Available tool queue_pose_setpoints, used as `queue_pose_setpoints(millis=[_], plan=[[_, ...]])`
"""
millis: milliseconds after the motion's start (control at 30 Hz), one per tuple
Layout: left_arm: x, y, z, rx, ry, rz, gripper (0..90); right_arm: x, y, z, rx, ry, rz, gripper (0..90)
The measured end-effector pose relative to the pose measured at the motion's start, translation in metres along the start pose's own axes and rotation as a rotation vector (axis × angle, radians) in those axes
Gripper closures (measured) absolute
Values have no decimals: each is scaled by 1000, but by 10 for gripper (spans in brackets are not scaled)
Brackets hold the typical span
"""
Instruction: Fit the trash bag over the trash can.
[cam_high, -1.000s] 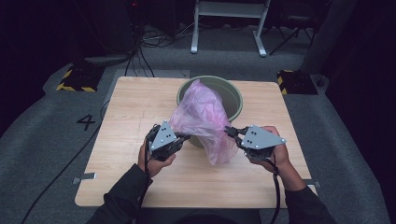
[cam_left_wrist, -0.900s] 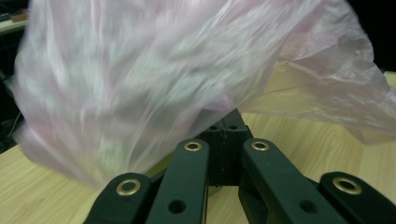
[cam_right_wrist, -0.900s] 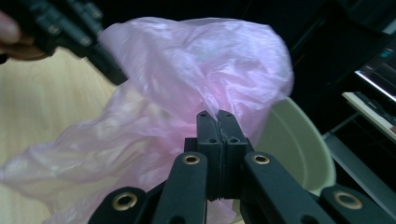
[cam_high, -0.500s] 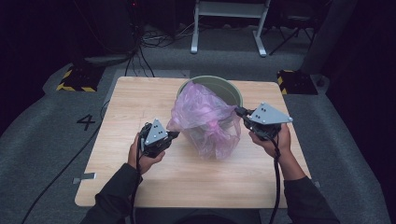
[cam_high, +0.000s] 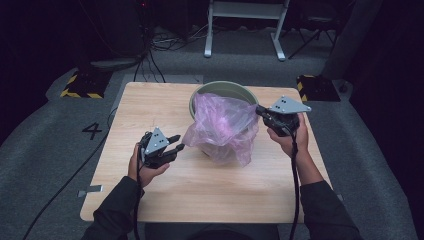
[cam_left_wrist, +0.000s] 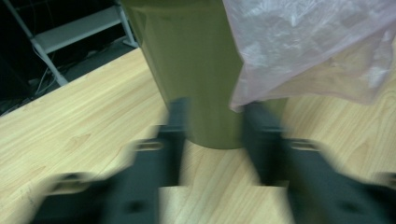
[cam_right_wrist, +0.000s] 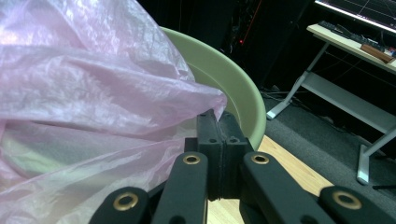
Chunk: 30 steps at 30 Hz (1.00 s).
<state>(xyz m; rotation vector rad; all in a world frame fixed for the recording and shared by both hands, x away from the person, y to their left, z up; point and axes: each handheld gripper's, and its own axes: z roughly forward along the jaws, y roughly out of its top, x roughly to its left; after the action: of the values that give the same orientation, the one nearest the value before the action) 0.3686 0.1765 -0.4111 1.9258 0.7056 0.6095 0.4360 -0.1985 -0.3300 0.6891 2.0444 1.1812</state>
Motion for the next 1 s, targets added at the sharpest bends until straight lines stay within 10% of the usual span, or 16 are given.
queue_pose_setpoints(millis=[167,333,500,1000], plan=[[-16,9,-23,-50,-65,18,203,2,1,-3,-1,11,-9,900],[-28,31,-39,-138,-102,28,180,3,3,-7,-5,12,-19,900],[-26,59,-28,-121,-75,44,191,4,6,-6,-6,19,-20,895],[14,69,10,-65,70,94,898,-6,-1,-2,11,5,4,896]])
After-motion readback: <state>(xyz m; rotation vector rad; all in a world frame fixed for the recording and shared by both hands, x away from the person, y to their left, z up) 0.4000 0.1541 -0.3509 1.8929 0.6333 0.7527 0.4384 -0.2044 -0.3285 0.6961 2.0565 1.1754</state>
